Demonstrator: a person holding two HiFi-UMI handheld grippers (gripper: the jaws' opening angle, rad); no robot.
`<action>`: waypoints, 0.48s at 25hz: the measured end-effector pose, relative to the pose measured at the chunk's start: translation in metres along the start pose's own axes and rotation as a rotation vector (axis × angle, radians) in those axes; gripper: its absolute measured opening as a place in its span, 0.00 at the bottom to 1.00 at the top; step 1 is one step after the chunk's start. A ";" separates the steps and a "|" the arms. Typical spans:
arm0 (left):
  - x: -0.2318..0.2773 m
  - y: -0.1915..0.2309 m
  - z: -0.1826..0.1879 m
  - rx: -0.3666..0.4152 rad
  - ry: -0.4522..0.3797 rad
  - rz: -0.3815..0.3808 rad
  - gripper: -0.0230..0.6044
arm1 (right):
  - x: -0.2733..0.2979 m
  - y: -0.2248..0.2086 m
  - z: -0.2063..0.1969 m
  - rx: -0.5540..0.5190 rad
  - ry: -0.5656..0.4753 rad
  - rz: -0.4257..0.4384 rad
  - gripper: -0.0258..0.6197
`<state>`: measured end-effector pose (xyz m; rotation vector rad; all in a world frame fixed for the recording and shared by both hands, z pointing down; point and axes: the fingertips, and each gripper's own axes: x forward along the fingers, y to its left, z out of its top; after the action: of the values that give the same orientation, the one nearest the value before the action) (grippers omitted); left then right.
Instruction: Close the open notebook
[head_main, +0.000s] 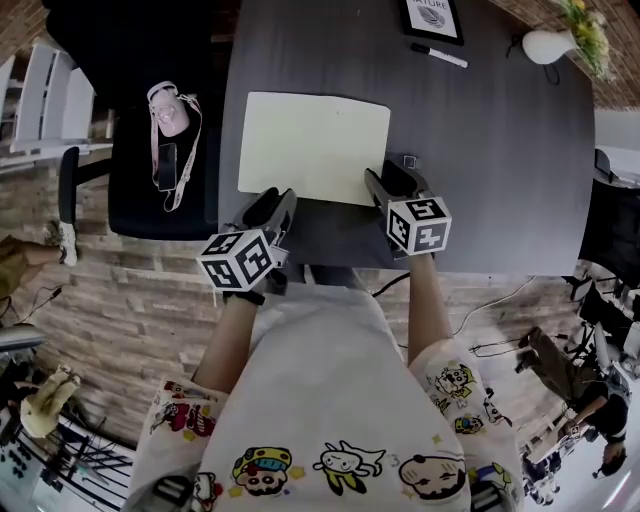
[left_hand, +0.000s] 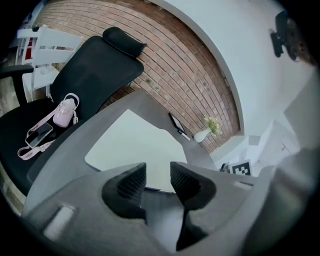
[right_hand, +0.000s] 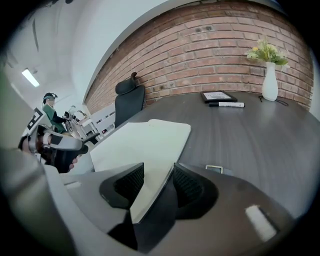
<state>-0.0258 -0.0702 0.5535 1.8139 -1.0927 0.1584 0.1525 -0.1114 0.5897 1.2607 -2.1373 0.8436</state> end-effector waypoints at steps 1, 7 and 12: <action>0.000 0.001 -0.001 -0.015 -0.003 -0.001 0.26 | 0.001 0.000 -0.001 -0.009 0.010 -0.005 0.33; 0.000 0.002 -0.007 -0.105 -0.016 -0.011 0.26 | 0.006 0.002 -0.004 -0.011 0.065 0.016 0.33; 0.001 0.002 -0.013 -0.187 -0.027 -0.019 0.26 | 0.008 0.000 -0.004 0.034 0.135 0.064 0.34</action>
<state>-0.0226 -0.0611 0.5619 1.6625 -1.0720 0.0187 0.1494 -0.1130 0.5980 1.1243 -2.0729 0.9681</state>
